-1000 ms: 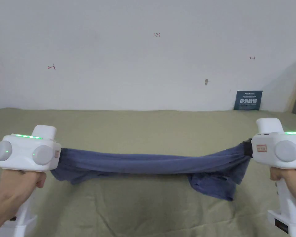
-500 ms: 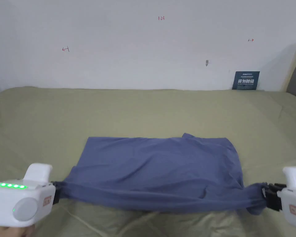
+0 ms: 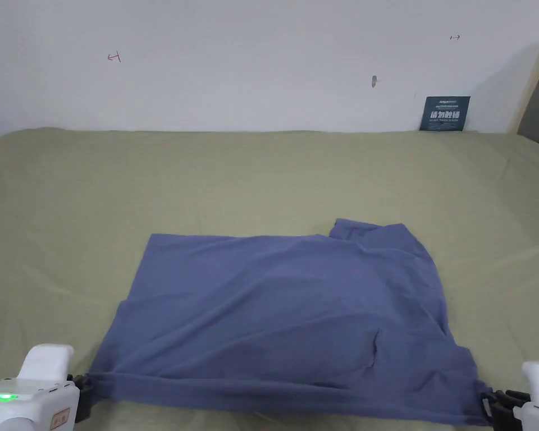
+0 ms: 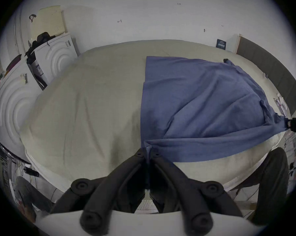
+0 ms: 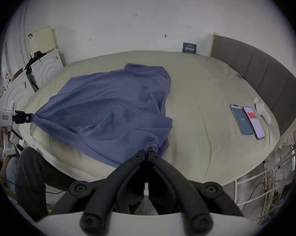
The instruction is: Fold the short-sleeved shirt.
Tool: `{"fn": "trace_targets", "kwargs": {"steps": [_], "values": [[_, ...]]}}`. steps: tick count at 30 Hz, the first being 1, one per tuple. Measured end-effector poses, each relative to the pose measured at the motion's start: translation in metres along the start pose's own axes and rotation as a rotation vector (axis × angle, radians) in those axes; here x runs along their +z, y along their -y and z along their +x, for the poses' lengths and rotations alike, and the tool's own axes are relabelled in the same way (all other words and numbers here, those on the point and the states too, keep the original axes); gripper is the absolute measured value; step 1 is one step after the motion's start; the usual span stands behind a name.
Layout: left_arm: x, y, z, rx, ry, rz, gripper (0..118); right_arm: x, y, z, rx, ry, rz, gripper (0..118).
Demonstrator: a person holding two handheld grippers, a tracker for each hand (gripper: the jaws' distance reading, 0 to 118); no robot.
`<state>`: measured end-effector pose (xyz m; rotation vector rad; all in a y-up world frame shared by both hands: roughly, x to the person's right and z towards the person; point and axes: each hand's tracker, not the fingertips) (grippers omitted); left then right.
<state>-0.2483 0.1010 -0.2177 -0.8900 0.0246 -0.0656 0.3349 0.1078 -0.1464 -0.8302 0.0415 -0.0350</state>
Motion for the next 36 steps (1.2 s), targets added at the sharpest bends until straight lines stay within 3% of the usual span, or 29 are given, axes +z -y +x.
{"fn": "trace_targets", "kwargs": {"steps": [3,4,5,6,7,9,11,12,13,14,15,19,21,25,30,31,32,33,34,36], "values": [[-0.003,-0.001,0.0,0.002,0.001,-0.01,2,-0.01,0.005,0.003,0.003,0.005,-0.025,2],[-0.001,0.0,0.004,0.0,0.005,-0.012,10,-0.01,0.005,0.004,-0.006,0.004,-0.032,7],[0.0,0.0,0.003,0.002,0.011,-0.012,36,-0.01,0.006,0.007,-0.013,-0.004,-0.036,25],[0.001,-0.002,0.001,0.008,0.019,-0.01,91,-0.009,0.006,0.009,-0.018,-0.007,-0.035,83],[0.003,-0.004,-0.001,0.018,0.04,-0.009,118,-0.006,0.004,0.009,-0.029,-0.003,-0.029,118],[0.006,-0.004,-0.002,0.039,0.051,-0.014,118,-0.006,0.0,0.014,-0.046,-0.001,-0.03,104],[0.02,-0.006,-0.002,0.057,0.042,0.046,117,0.01,-0.005,0.02,-0.045,-0.037,0.025,102],[0.026,-0.007,-0.001,0.061,0.038,0.037,112,0.015,-0.011,0.023,-0.068,-0.014,0.027,98],[0.031,-0.009,-0.002,0.083,0.049,0.056,97,0.014,-0.011,0.02,-0.079,-0.01,0.035,84],[0.036,-0.011,-0.003,0.105,0.049,0.08,58,0.016,-0.012,0.022,-0.092,-0.009,0.066,56],[0.041,-0.012,-0.003,0.114,0.045,0.087,0,0.019,-0.014,0.024,-0.094,-0.003,0.074,3],[0.048,-0.008,-0.002,0.132,0.014,0.148,0,0.024,-0.02,0.02,-0.101,0.028,0.144,0],[0.043,-0.004,-0.008,0.147,0.067,0.102,0,0.025,-0.02,0.023,-0.11,-0.006,0.106,0],[0.034,0.008,-0.005,0.094,0.053,0.058,0,0.02,-0.012,0.014,-0.067,0.014,0.072,0],[0.025,0.016,-0.009,0.118,0.058,0.032,1,0.018,-0.008,0.01,-0.072,0.009,0.059,0],[0.023,0.017,-0.01,0.12,0.062,0.027,11,0.017,-0.008,0.009,-0.07,0.01,0.055,0],[0.021,0.012,-0.012,0.118,0.059,0.016,38,0.017,-0.007,0.008,-0.068,0.011,0.052,0],[0.017,0.011,-0.013,0.11,0.054,0.004,94,0.013,-0.006,0.011,-0.063,-0.006,0.043,0],[0.011,0.012,-0.014,0.095,0.051,-0.023,118,0.012,-0.006,0.012,-0.061,-0.002,0.04,0],[-0.004,0.009,-0.018,0.091,0.054,-0.086,116,0.011,-0.005,0.013,-0.063,-0.001,0.036,0]]}}
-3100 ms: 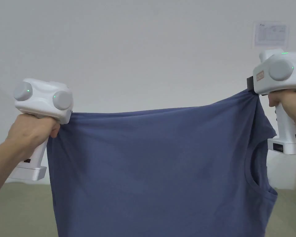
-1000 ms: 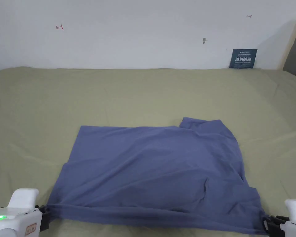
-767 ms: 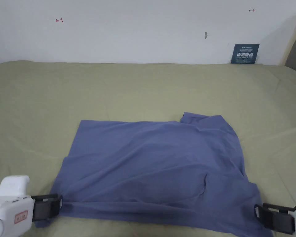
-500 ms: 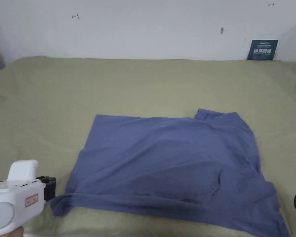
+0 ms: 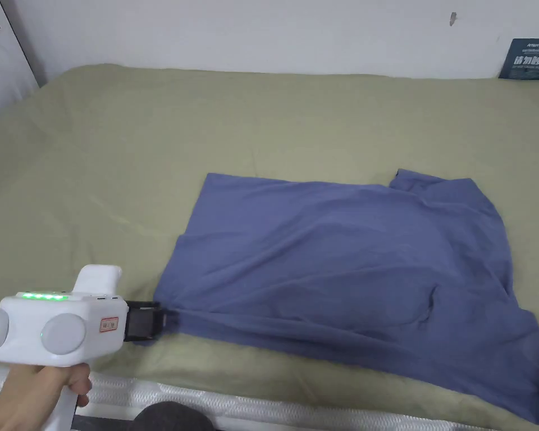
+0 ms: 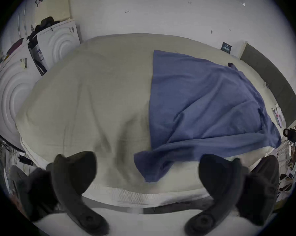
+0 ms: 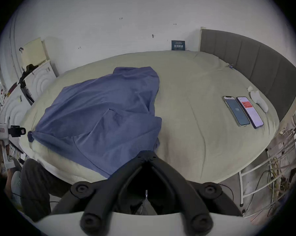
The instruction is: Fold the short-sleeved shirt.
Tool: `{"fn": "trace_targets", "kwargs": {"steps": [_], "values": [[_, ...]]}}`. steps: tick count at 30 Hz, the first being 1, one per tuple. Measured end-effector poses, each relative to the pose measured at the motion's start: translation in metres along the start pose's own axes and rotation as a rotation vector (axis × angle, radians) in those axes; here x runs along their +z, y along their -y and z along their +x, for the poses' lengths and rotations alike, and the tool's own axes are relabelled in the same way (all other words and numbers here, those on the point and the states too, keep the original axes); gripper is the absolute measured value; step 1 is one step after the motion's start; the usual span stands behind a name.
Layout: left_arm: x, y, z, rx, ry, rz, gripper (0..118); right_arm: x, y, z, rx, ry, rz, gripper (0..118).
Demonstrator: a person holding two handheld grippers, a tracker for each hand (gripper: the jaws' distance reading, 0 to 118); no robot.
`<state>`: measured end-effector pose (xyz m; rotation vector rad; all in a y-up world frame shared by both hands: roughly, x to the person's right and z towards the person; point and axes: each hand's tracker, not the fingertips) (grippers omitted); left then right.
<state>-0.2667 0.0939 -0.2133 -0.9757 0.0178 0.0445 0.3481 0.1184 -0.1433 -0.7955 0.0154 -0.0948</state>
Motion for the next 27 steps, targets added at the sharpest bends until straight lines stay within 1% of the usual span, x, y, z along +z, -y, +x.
{"fn": "trace_targets", "kwargs": {"steps": [2,4,5,6,7,8,10,11,12,13,14,15,16,17,18,19,20,21,22,23,24,25,26,27], "values": [[-0.005,-0.003,-0.002,0.007,-0.011,0.015,115,-0.003,0.005,0.006,-0.009,-0.001,-0.003,0],[-0.009,-0.013,0.0,0.017,-0.04,-0.01,106,-0.004,0.006,0.008,-0.01,0.0,-0.01,0],[-0.008,-0.017,0.001,0.026,-0.034,-0.011,94,-0.004,0.007,0.008,-0.013,0.002,-0.016,0],[-0.007,-0.02,0.001,0.036,-0.017,-0.018,60,-0.005,0.008,0.009,-0.009,0.002,-0.024,0],[-0.005,-0.022,0.002,0.039,-0.004,-0.025,19,-0.004,0.009,0.009,-0.001,0.004,-0.031,0],[-0.01,-0.013,0.002,0.037,0.001,-0.021,2,-0.004,0.01,0.009,0.002,0.005,-0.033,0],[-0.01,-0.01,0.005,0.021,-0.002,-0.015,2,-0.004,0.011,0.009,0.009,-0.004,-0.038,2],[-0.01,-0.01,0.005,0.03,0.009,-0.009,2,-0.004,0.012,0.01,0.009,-0.007,-0.04,13],[-0.012,-0.008,0.003,0.056,0.019,-0.004,2,-0.003,0.012,0.011,0.011,-0.016,-0.043,60],[-0.014,-0.008,0.003,0.054,0.021,-0.021,2,-0.001,0.013,0.008,0.014,-0.035,-0.046,87],[-0.013,-0.008,0.003,0.051,0.017,-0.015,2,0.0,0.014,0.007,0.014,-0.049,-0.05,97],[-0.013,-0.008,0.002,0.044,0.01,-0.01,2,-0.001,0.015,0.006,0.019,-0.059,-0.059,97],[-0.012,-0.007,0.007,0.034,-0.005,-0.01,2,-0.005,0.017,0.006,0.029,-0.083,-0.095,113],[-0.012,-0.007,0.009,0.037,-0.004,-0.011,2,-0.011,0.019,0.005,0.042,-0.105,-0.145,111],[-0.011,-0.007,0.009,0.039,-0.004,-0.01,2,-0.015,0.023,0.003,0.05,-0.118,-0.156,103],[-0.009,-0.006,0.01,0.041,-0.005,-0.008,2,-0.018,0.027,0.001,0.06,-0.117,-0.168,99],[-0.011,-0.007,0.009,0.046,0.0,-0.014,2,-0.024,0.031,-0.002,0.076,-0.104,-0.193,92],[-0.013,-0.009,0.007,0.045,-0.003,-0.013,2,-0.03,0.034,-0.002,0.087,-0.083,-0.211,60],[-0.013,-0.009,0.007,0.044,-0.004,-0.013,2,-0.034,0.036,-0.003,0.094,-0.075,-0.216,16],[-0.013,-0.01,0.007,0.042,-0.004,-0.014,2,-0.037,0.037,-0.003,0.1,-0.074,-0.218,3],[-0.012,-0.011,0.007,0.04,-0.007,-0.011,2,-0.038,0.038,-0.003,0.106,-0.059,-0.214,3],[-0.011,-0.012,0.007,0.039,-0.003,-0.011,2,-0.044,0.038,0.005,0.099,-0.025,-0.159,3],[-0.01,-0.015,0.006,0.036,0.001,-0.01,2,-0.043,0.034,0.009,0.078,-0.053,-0.179,3],[-0.007,-0.017,0.006,0.03,0.0,-0.001,2,-0.04,0.027,0.012,0.041,-0.076,-0.164,3]]}}
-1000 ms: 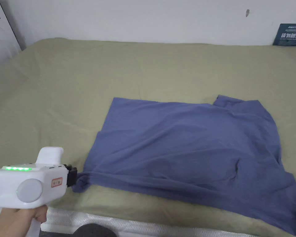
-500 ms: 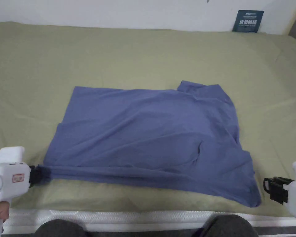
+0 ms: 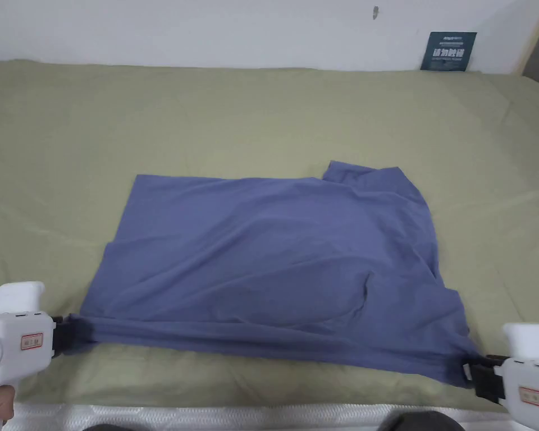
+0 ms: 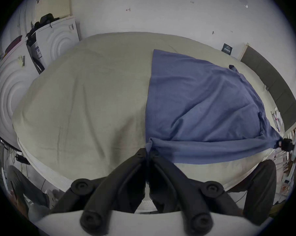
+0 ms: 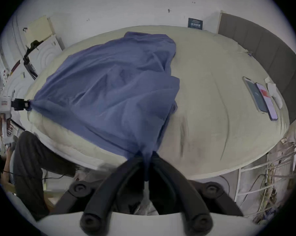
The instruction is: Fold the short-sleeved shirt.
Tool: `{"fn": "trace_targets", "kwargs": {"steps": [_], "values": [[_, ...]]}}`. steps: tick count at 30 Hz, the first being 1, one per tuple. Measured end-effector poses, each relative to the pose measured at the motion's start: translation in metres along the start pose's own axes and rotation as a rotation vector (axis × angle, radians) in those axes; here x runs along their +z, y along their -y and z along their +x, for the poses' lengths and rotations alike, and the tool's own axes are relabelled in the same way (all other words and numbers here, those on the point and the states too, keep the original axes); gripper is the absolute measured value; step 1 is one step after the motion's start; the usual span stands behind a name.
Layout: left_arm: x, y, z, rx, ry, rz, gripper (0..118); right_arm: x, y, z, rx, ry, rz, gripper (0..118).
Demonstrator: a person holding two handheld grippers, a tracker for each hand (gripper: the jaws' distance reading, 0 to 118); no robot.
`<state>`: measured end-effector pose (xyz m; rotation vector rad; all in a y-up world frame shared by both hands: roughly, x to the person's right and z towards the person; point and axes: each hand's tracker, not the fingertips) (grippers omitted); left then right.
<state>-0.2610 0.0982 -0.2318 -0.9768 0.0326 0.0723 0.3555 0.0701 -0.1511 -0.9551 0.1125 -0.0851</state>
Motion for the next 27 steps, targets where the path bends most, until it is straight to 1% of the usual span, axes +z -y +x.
{"fn": "trace_targets", "kwargs": {"steps": [1,3,4,7,10,13,14,17,19,24,25,26,27], "values": [[0.005,-0.004,0.002,-0.014,0.001,0.012,2,0.006,-0.005,0.001,-0.009,0.005,0.044,3],[0.012,-0.014,0.005,-0.028,0.008,0.033,2,0.027,-0.031,-0.011,0.027,0.027,0.095,3],[0.014,-0.02,0.008,-0.036,0.008,0.044,2,0.03,-0.04,-0.012,0.029,0.026,0.125,3],[0.014,-0.045,0.009,-0.055,0.011,0.07,2,0.033,-0.077,-0.015,0.026,0.02,0.155,3],[0.008,-0.072,0.011,-0.049,0.014,0.088,2,0.021,-0.118,-0.016,0.05,0.041,0.18,3],[-0.005,-0.103,0.016,-0.048,0.011,0.101,2,-0.002,-0.155,-0.014,0.069,0.056,0.171,3],[-0.009,-0.112,0.018,-0.052,0.01,0.103,2,-0.015,-0.164,-0.007,0.066,0.065,0.169,3],[-0.032,-0.142,0.026,-0.062,-0.004,0.099,2,-0.047,-0.197,-0.003,0.101,0.095,0.142,3],[-0.053,-0.158,0.031,-0.062,-0.015,0.084,2,-0.066,-0.217,0.002,0.094,0.111,0.121,3],[-0.109,-0.179,0.039,-0.058,-0.04,0.009,2,-0.124,-0.236,0.011,0.1,0.141,0.018,4],[-0.116,-0.179,0.041,-0.056,-0.042,-0.002,2,-0.132,-0.235,0.012,0.104,0.143,0.005,10],[-0.123,-0.179,0.042,-0.05,-0.034,-0.023,12,-0.133,-0.233,0.013,0.093,0.146,-0.01,36],[-0.129,-0.178,0.042,-0.04,-0.02,-0.035,55,-0.137,-0.231,0.016,0.064,0.125,-0.031,97]]}}
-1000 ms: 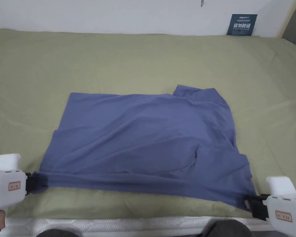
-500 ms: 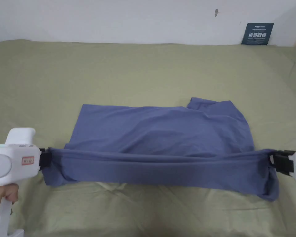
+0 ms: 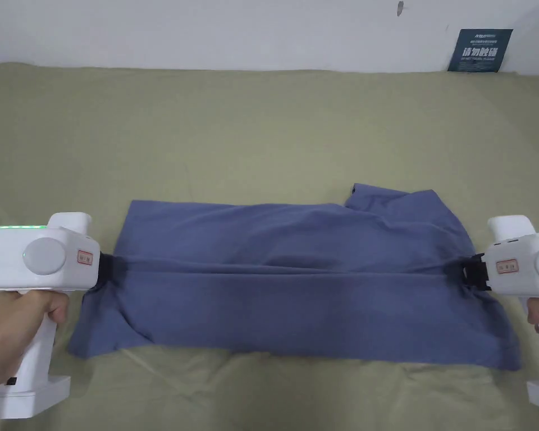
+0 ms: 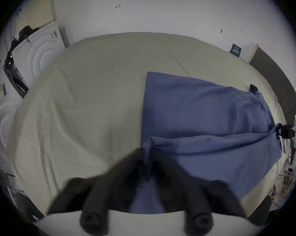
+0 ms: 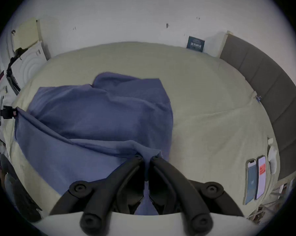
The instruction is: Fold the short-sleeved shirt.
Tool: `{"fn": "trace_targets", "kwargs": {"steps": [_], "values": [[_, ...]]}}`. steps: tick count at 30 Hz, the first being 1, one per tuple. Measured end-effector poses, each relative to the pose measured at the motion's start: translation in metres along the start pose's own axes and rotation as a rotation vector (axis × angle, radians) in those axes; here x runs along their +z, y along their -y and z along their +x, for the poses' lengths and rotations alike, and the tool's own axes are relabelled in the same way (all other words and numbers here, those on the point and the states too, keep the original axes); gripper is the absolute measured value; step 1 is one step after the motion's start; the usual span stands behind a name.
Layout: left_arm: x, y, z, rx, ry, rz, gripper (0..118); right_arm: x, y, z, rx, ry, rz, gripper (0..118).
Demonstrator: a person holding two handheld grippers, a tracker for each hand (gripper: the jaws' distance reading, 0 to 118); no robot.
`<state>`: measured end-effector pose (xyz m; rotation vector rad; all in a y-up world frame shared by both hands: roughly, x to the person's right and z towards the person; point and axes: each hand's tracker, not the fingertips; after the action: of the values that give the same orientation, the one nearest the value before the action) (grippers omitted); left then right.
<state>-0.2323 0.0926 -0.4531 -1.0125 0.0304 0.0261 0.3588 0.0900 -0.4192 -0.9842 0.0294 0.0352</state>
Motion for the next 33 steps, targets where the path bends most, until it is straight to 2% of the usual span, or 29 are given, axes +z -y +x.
{"fn": "trace_targets", "kwargs": {"steps": [1,2,3,5,6,7,8,9,10,11,13,14,15,16,17,18,20,22,23,26,27,28,29,30,31,32,33], "values": [[0.0,0.002,-0.001,0.004,0.012,0.004,98,-0.002,0.002,0.003,-0.016,0.002,0.0,118],[0.004,0.004,-0.003,0.002,0.016,0.014,118,0.0,0.005,0.005,-0.037,0.021,0.009,109],[0.007,0.007,-0.004,0.0,0.017,0.02,115,0.004,0.011,0.006,-0.047,0.034,0.008,99],[0.02,0.018,-0.007,-0.019,-0.039,0.071,111,0.024,0.013,0.007,-0.065,0.054,0.071,98],[0.027,0.021,-0.009,-0.047,-0.044,0.081,105,0.031,0.015,0.009,-0.074,0.063,0.066,93],[0.033,0.025,-0.01,-0.049,-0.04,0.053,89,0.047,0.031,0.011,-0.088,0.066,0.078,76],[0.04,0.032,-0.01,-0.045,-0.049,0.059,56,0.057,0.039,0.011,-0.098,0.066,0.094,43],[0.047,0.039,-0.01,-0.043,-0.053,0.073,0,0.067,0.046,0.011,-0.11,0.072,0.1,1],[0.055,0.045,-0.015,-0.04,-0.045,0.08,0,0.078,0.054,0.009,-0.134,0.077,0.122,0],[0.059,0.052,-0.014,-0.031,-0.041,0.086,0,0.082,0.068,0.015,-0.266,0.164,0.137,0],[0.06,0.068,-0.01,0.002,-0.037,0.074,0,0.091,0.083,0.01,-0.258,0.174,0.132,0],[0.062,0.072,-0.012,-0.002,0.019,0.031,0,0.095,0.089,0.009,-0.266,0.137,0.122,0],[0.061,0.078,-0.009,-0.008,0.046,0.011,12,0.102,0.094,0.01,-0.272,0.121,0.119,0],[0.059,0.083,-0.005,-0.013,0.025,0.022,46,0.106,0.099,0.007,-0.269,0.123,0.122,0],[0.056,0.088,-0.001,-0.018,0.016,0.017,93,0.11,0.103,0.004,-0.257,0.121,0.12,0],[0.056,0.088,-0.003,-0.017,0.006,0.014,118,0.113,0.106,0.001,-0.251,0.123,0.119,0],[0.045,0.091,-0.002,0.015,-0.009,-0.004,116,0.082,0.113,0.022,-0.258,0.062,0.063,0],[0.036,0.092,-0.005,0.036,-0.022,-0.038,113,0.074,0.11,0.033,-0.257,0.057,0.059,0],[0.032,0.089,-0.004,0.034,-0.032,-0.024,113,0.081,0.114,0.019,-0.189,0.05,0.093,0],[0.026,0.085,-0.002,0.028,-0.044,-0.05,111,0.072,0.114,0.02,-0.215,0.036,0.079,0],[0.027,0.083,-0.002,0.023,-0.047,-0.048,99,0.082,0.119,0.011,-0.214,0.046,0.099,0],[0.029,0.081,-0.001,0.013,-0.049,-0.044,81,0.082,0.12,0.007,-0.215,0.036,0.092,0],[0.032,0.079,-0.001,0.003,-0.043,-0.033,65,0.08,0.12,0.005,-0.214,0.029,0.089,1],[0.03,0.083,0.003,-0.004,-0.025,-0.024,38,0.079,0.12,0.003,-0.213,0.02,0.09,14],[0.033,0.081,0.004,-0.003,-0.01,-0.018,13,0.077,0.119,0.003,-0.217,0.011,0.094,48],[0.036,0.077,0.006,-0.019,0.003,-0.025,6,0.075,0.118,0.002,-0.222,-0.004,0.087,94],[0.038,0.075,0.006,-0.035,0.02,-0.021,6,0.071,0.116,0.001,-0.228,-0.027,0.073,117]]}}
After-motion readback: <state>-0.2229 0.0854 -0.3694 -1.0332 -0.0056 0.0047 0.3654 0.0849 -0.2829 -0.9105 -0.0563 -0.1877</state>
